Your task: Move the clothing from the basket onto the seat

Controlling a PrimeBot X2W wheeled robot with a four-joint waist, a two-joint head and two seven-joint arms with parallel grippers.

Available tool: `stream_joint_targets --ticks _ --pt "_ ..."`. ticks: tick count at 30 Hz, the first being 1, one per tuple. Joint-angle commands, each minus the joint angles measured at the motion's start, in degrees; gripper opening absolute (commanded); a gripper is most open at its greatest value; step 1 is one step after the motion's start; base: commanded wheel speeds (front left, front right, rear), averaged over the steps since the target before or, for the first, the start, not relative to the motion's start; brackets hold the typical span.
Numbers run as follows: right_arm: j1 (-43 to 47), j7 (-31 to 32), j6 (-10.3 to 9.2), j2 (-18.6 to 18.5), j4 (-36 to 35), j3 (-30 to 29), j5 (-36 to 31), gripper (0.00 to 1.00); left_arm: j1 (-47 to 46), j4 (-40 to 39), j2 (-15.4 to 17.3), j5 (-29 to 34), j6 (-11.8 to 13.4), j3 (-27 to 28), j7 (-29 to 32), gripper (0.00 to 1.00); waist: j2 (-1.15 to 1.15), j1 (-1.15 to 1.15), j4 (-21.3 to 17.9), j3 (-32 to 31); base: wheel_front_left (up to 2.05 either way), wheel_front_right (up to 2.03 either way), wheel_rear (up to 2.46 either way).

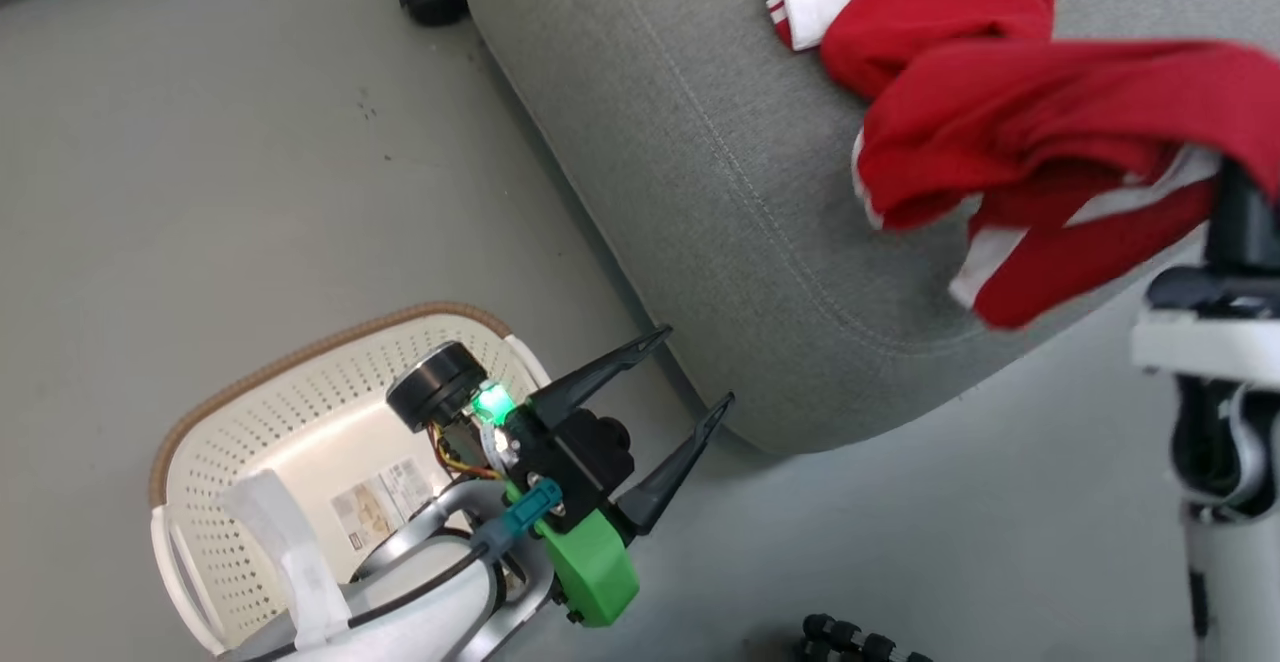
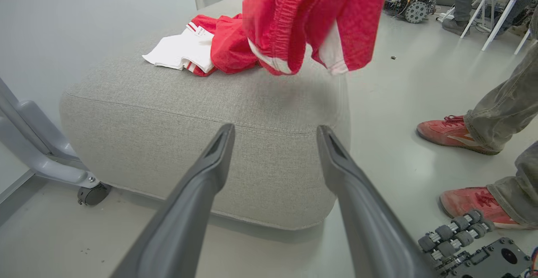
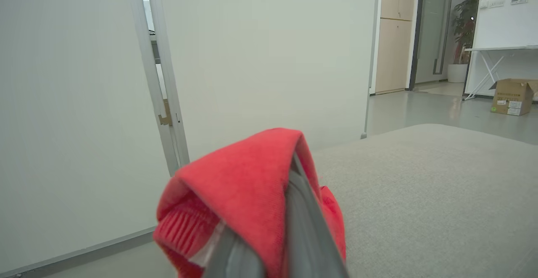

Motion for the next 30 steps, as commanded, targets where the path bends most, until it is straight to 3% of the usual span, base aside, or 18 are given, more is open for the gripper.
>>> stream_joint_targets --ticks 1,6,12,18,19,20,21,26,30 --pt "-3.6 -0.2 -0.02 -1.0 0.8 -1.7 0.9 0.0 -1.5 -0.4 0.9 0.6 -0.5 -0.1 0.4 1.0 0.0 0.0 4.5 6.9 0.0 0.0 0.0" --pt "-16.9 -0.2 -0.02 -7.4 7.3 -8.8 4.2 0.0 -3.7 -1.1 0.8 1.9 -2.0 -1.5 1.7 1.0 0.0 0.0 7.4 12.0 0.0 0.0 0.0" --pt "-29.9 -0.2 -0.02 -14.1 18.6 -11.0 3.2 0.0 -4.6 -1.1 0.4 1.5 -1.6 -1.1 1.5 1.0 0.0 0.0 9.9 15.5 0.0 0.0 0.0" --pt "-32.3 -0.2 -0.01 -12.9 31.0 -10.4 -1.6 0.0 -5.4 0.7 -1.1 1.2 -0.2 0.3 -1.1 1.0 0.0 0.0 12.3 15.7 0.0 0.0 0.0" --pt "-32.0 -0.2 -0.03 -12.3 32.4 -10.5 -2.2 0.25 -5.4 1.0 -1.6 1.1 0.0 0.4 -1.4 1.0 0.0 0.0 12.6 15.4 0.0 0.0 0.0" --pt "-31.9 -0.2 -0.03 -11.9 33.9 -11.0 -2.8 0.88 -5.3 1.4 -2.1 0.8 0.1 0.3 -1.8 1.0 0.0 0.0 13.0 15.0 0.0 0.0 0.0" --pt "-31.8 -0.2 -0.03 -11.6 34.5 -11.7 -3.8 1.0 -5.3 1.7 -2.4 0.9 0.2 0.2 -2.0 1.0 0.0 0.0 13.4 14.6 0.0 0.0 0.0" --pt "-27.8 -0.2 -0.03 -7.8 31.2 -12.7 -6.8 1.0 -3.7 3.4 -3.5 0.1 1.0 0.3 -3.6 1.0 0.0 0.0 14.3 11.7 0.0 0.0 0.0" --pt "-20.8 -0.2 -0.03 -2.3 25.9 -12.8 -7.9 1.0 -1.3 5.3 -4.5 -2.3 1.9 1.1 -5.8 1.0 0.0 0.0 14.4 7.6 0.0 0.0 0.0"
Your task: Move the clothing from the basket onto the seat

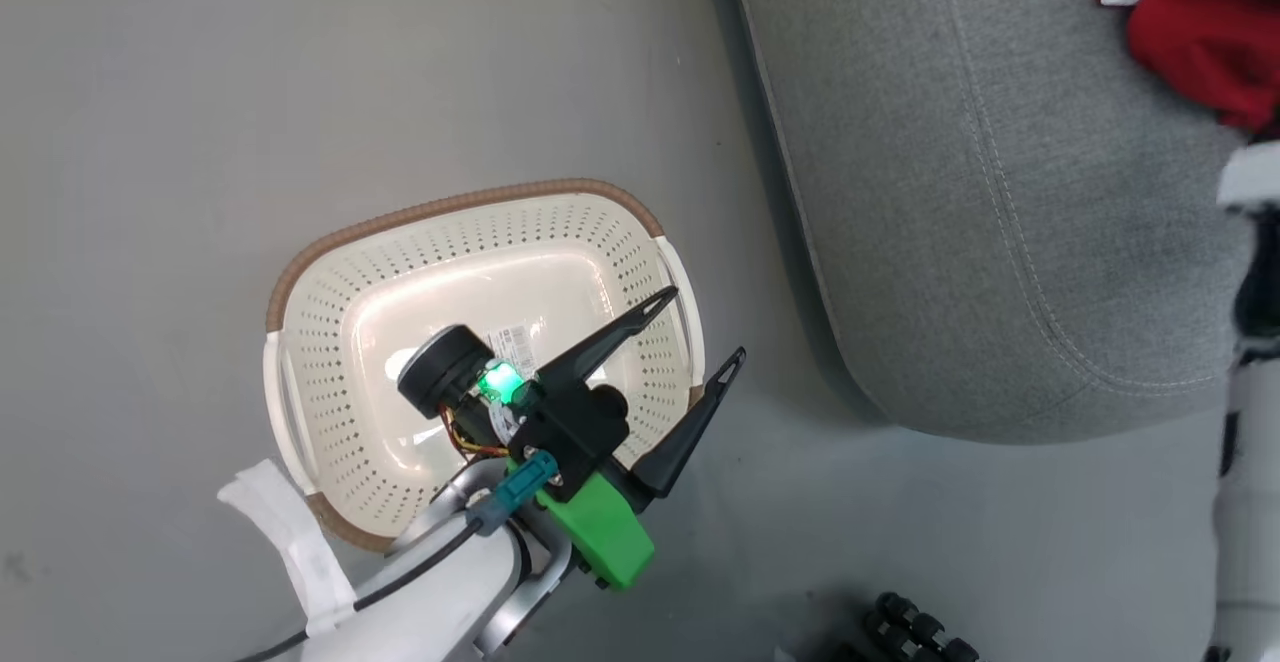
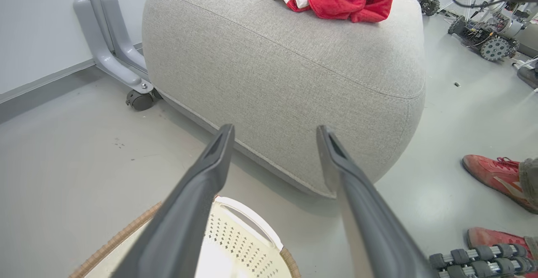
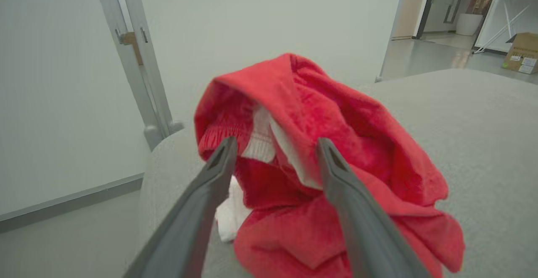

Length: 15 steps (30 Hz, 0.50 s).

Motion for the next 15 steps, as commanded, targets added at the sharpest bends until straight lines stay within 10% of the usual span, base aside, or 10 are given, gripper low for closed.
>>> stream_joint_targets --ticks 1,15 --pt "4.2 -0.2 -0.04 1.7 -1.3 1.6 -0.6 1.0 1.3 0.9 -0.5 -1.1 0.7 0.6 -1.3 1.0 0.0 -0.01 0.2 -5.0 0.0 0.0 0.0" --pt "29.9 -0.2 -0.05 6.7 -8.6 20.5 0.4 1.0 14.5 11.0 -6.5 -8.5 5.7 12.7 -8.5 1.0 0.0 -0.01 9.4 -25.1 0.0 0.0 0.0"
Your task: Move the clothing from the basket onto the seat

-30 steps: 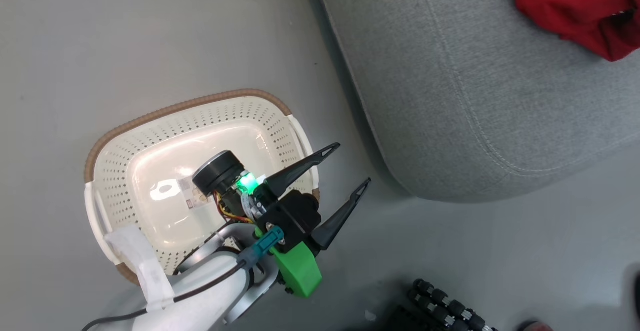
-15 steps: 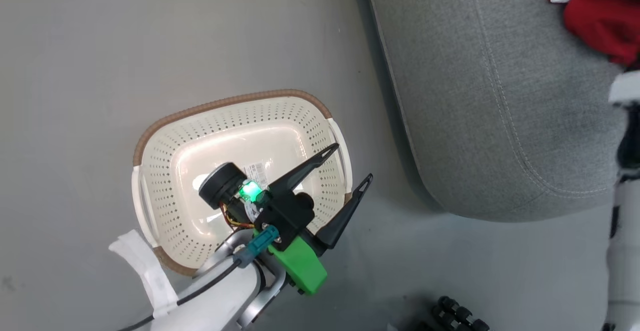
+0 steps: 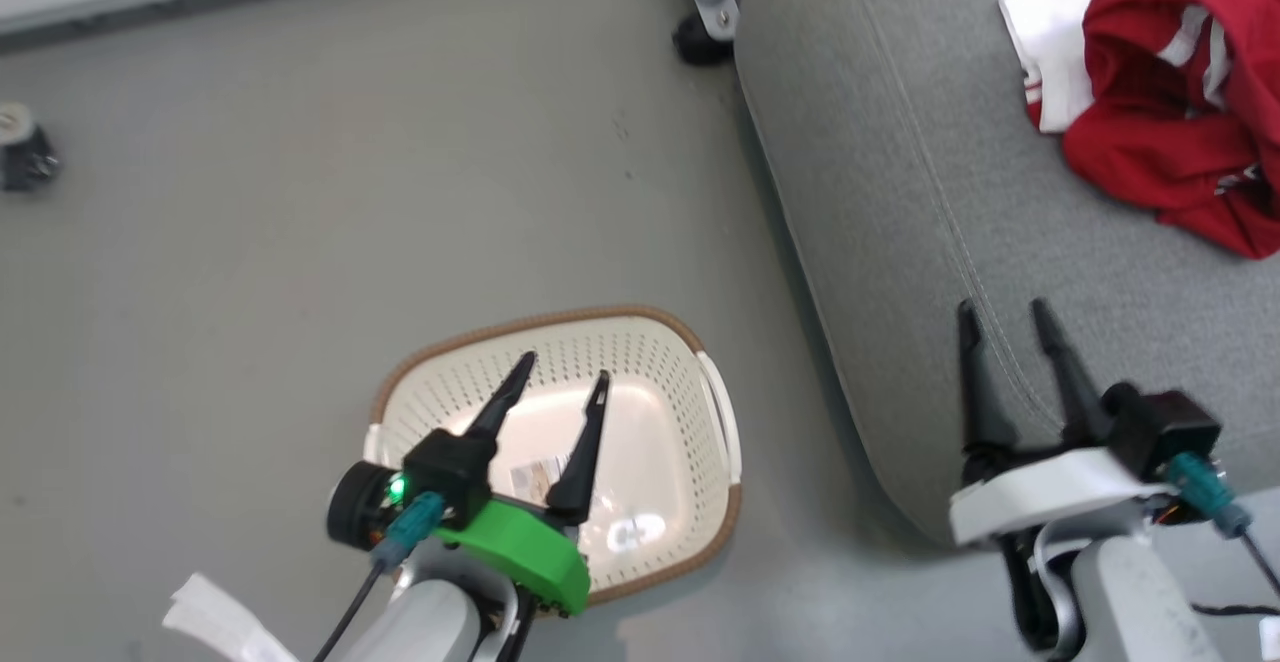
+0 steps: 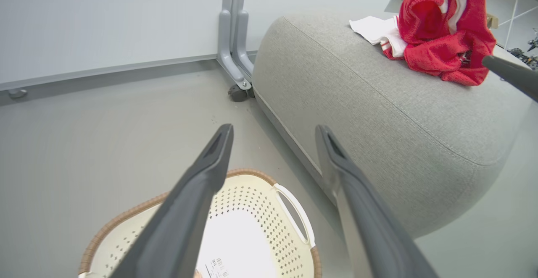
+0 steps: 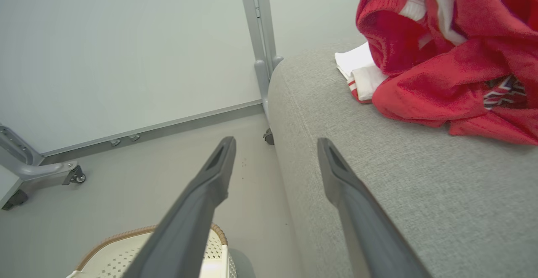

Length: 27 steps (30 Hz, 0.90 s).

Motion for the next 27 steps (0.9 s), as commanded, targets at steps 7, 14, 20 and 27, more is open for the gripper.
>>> stream_joint_targets --ticks 7,14,20,27 --pt "6.8 -0.2 -0.06 -0.1 -3.5 6.4 -1.3 1.0 11.2 -5.6 -1.0 5.9 1.4 13.7 -0.2 1.0 0.0 0.0 11.0 -15.8 0.0 0.0 0.0" --pt "9.9 -0.2 -0.06 -0.1 -6.4 5.4 -2.3 1.0 21.2 -15.0 -1.7 13.6 -1.0 26.4 -0.2 1.0 0.0 0.0 12.8 -19.9 0.0 0.0 0.0" --pt "13.5 -0.2 -0.05 0.0 -7.2 2.7 -2.7 1.0 27.6 -18.2 -4.1 16.8 -5.1 34.6 -0.2 1.0 0.0 0.0 13.5 -22.1 0.0 0.0 0.0" --pt "17.9 -0.2 -0.06 -0.5 -6.1 3.1 -4.5 1.0 30.6 -16.1 -6.2 21.4 -9.9 37.1 -0.2 1.0 0.0 0.0 13.1 -23.0 0.0 0.0 0.0"
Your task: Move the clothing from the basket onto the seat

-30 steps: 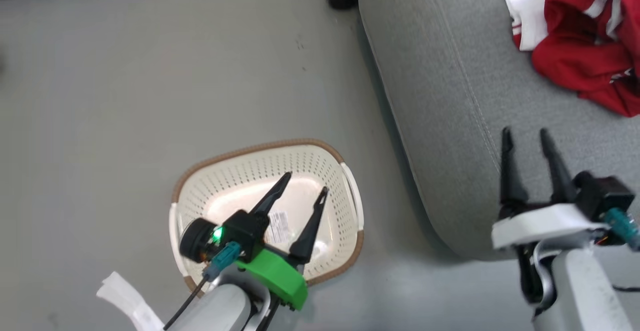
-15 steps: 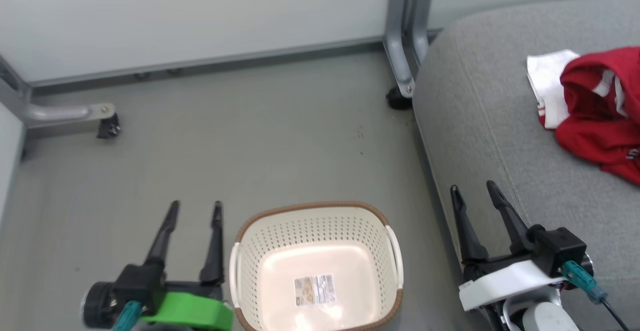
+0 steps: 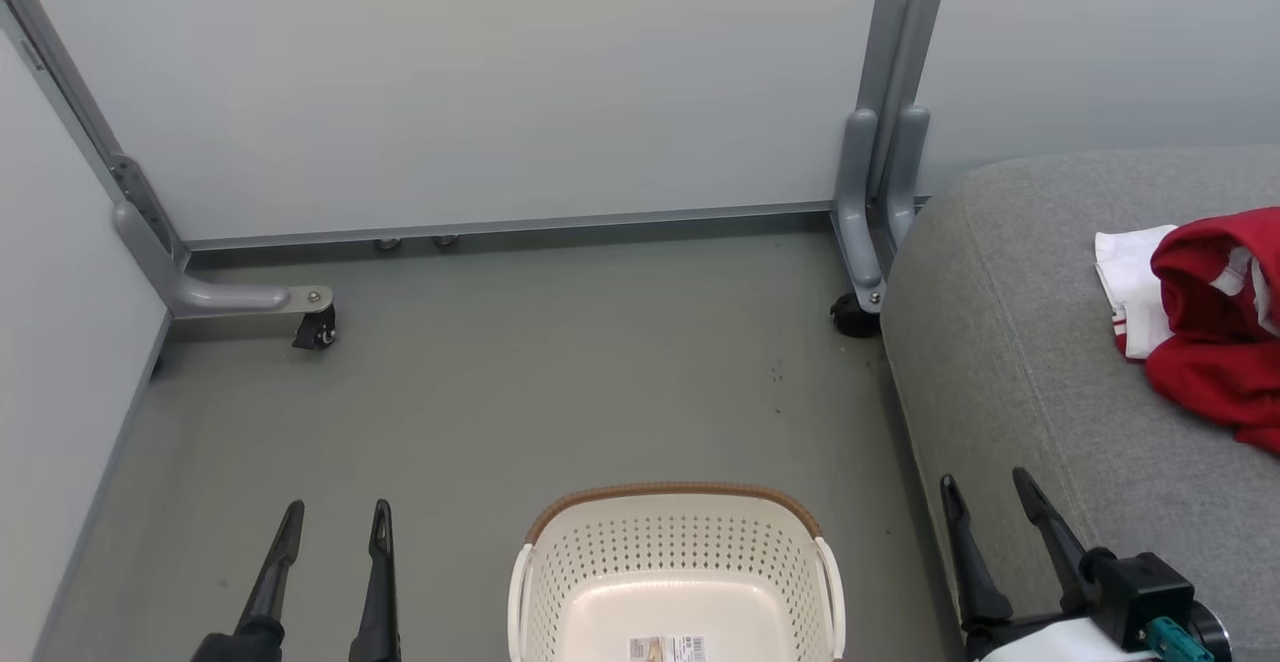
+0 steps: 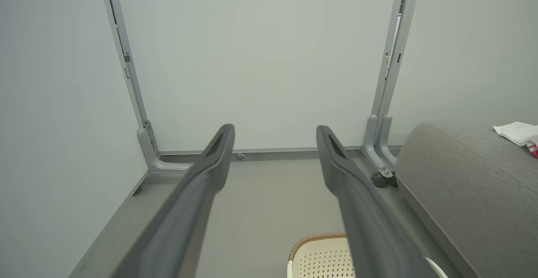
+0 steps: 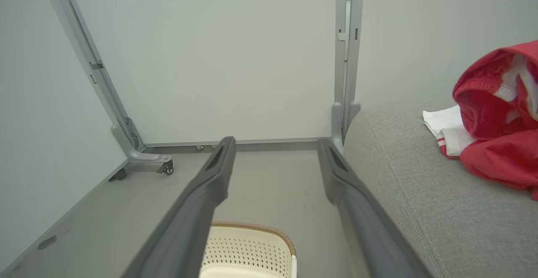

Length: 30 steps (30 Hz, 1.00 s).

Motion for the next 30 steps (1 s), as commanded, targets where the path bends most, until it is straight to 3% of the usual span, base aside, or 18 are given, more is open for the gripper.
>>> stream_joint_targets --ticks 1,9,21,22,25,30 --pt "1.1 -0.2 -0.05 -0.3 0.3 0.0 -0.1 1.0 1.0 0.4 -0.3 0.6 -0.6 0.4 0.0 1.0 0.0 0.01 0.0 -0.4 0.0 0.0 0.0" --pt "1.1 -0.2 -0.05 -0.1 0.5 0.7 -0.6 1.0 1.5 2.2 -2.2 2.1 -2.8 1.0 0.0 1.0 0.0 0.01 -1.2 0.1 0.0 0.0 0.0" --pt "1.1 -0.2 -0.05 0.1 1.0 0.5 -0.2 1.0 -0.1 4.3 -3.0 3.6 -3.7 2.4 0.0 1.0 0.0 0.01 -1.5 -0.5 0.0 0.0 0.0" --pt "0.9 0.0 0.0 0.3 1.1 0.7 -0.2 0.0 0.7 4.4 -3.1 3.4 -3.4 2.0 0.0 0.0 0.0 0.01 -1.5 -0.5 0.0 0.0 0.0" --pt "1.2 0.1 0.0 0.4 2.2 0.8 0.3 0.0 1.0 5.7 -3.3 2.8 -3.4 1.8 0.1 0.0 0.0 0.01 -1.5 -0.5 0.0 0.0 0.0" --pt "0.3 1.3 0.0 0.1 2.3 0.5 6.7 0.0 -0.3 6.2 -3.2 -3.4 -3.5 2.4 1.5 0.0 0.0 0.01 -1.5 -0.3 0.0 0.0 0.0"
